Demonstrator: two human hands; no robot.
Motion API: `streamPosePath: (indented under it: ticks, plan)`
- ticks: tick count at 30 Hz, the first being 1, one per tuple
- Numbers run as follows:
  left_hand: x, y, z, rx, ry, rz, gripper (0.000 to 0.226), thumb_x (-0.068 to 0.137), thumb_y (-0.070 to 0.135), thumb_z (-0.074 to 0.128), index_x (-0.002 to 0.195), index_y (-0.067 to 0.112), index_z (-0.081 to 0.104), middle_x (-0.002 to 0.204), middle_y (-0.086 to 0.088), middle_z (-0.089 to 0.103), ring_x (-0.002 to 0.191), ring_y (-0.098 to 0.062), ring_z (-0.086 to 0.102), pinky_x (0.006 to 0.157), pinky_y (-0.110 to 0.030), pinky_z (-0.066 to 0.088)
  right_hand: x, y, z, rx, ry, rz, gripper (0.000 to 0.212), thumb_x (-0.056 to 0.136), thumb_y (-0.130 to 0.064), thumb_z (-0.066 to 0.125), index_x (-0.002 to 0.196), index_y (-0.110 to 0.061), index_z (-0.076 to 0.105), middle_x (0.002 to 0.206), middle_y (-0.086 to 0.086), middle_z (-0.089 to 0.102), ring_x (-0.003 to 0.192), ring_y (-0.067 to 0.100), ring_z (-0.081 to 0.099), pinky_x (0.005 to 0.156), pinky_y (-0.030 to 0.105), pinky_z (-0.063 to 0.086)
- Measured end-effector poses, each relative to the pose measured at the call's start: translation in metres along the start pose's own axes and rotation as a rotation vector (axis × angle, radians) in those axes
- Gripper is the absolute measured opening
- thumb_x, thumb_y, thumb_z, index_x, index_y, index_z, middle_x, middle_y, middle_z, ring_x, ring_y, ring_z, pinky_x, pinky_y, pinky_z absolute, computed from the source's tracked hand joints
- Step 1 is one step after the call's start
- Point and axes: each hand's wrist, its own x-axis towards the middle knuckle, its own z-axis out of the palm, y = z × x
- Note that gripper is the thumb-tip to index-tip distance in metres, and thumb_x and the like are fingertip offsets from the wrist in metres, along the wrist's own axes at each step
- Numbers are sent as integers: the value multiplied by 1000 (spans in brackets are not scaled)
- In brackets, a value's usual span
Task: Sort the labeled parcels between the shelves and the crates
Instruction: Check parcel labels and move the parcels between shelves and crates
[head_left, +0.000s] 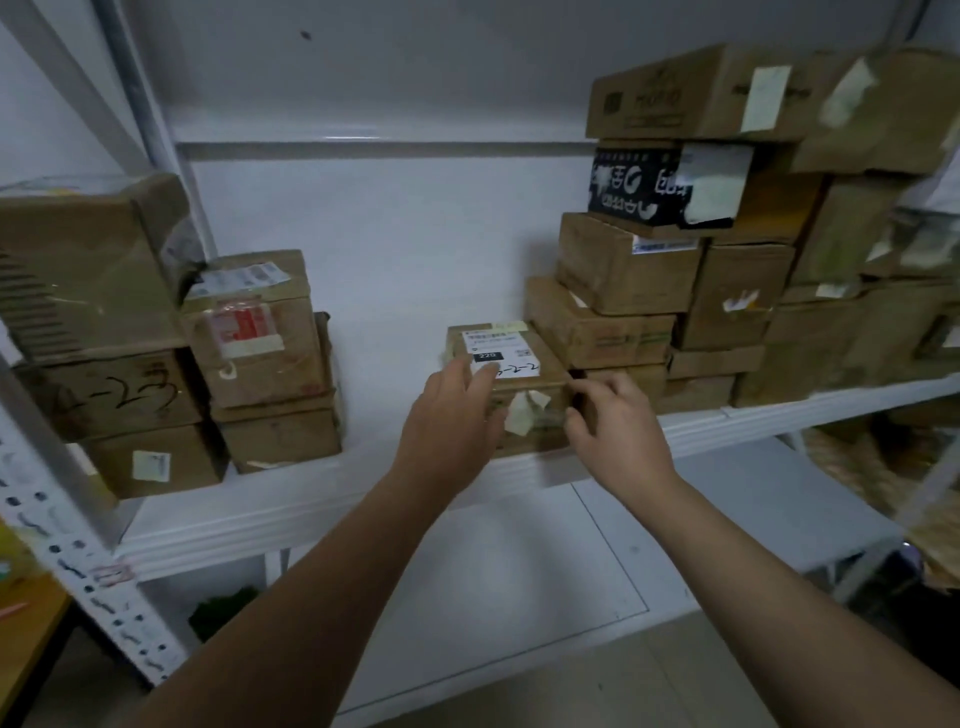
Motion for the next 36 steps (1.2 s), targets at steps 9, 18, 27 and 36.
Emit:
streamPosePath:
  ticks: [9,18,27,36]
  plan:
    - [-8,11,33,-145,2,-177,53,94,45,48,140,18,43,158,-11,11,127,-27,46,88,-40,49,0,10,7,452,-168,39,20,94,-26,54,114,-24,58,105,-8,66,97,12,62,82,26,50]
    - [-37,18,21,-583,341,-435,21,93,34,54,101,16,47,123,-9,46,99,-9,54,79,-31,49,-2,-10,26,795,-175,196,33,87,-44,62,99,-18,45,101,1,57,85,4,55,68,18,45]
    - [-46,-14,-4,-947,182,-482,65,58,58,78,113,40,50,108,12,67,101,-11,66,77,-33,58,-20,-18,38,969,-250,32,53,86,-13,66,128,-37,43,116,-9,50,101,-12,52,74,10,50]
    - [-59,-14,-10,-1009,278,-443,70,66,43,77,124,21,46,108,11,68,96,-8,67,69,-25,58,-32,-31,32,1066,-166,-34,44,89,-20,65,128,-30,46,127,-20,53,120,-6,48,92,19,47]
